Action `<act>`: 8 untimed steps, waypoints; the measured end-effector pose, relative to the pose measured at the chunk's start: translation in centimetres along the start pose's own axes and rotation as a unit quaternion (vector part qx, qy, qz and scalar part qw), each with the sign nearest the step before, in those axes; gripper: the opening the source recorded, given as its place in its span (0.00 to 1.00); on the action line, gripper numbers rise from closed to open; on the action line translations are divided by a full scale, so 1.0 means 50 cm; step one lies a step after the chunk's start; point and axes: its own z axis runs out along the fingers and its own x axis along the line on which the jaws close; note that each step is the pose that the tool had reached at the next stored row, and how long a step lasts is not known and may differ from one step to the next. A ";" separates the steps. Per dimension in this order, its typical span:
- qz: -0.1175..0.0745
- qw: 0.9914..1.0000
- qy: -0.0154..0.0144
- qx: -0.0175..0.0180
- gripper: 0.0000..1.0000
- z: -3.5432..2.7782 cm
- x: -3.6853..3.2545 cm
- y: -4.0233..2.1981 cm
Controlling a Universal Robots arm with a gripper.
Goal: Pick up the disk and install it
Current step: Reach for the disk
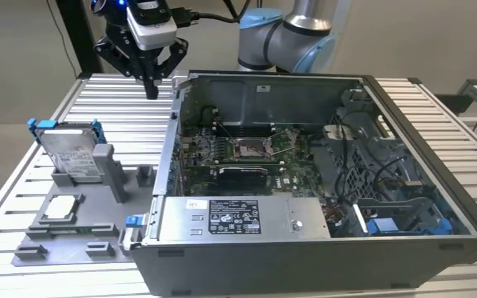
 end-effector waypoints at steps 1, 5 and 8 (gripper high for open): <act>0.000 1.000 0.000 0.000 0.00 0.000 0.005 0.000; -0.001 1.000 0.000 0.000 0.00 0.000 0.022 0.000; -0.003 1.000 0.000 0.000 0.00 0.001 0.032 0.003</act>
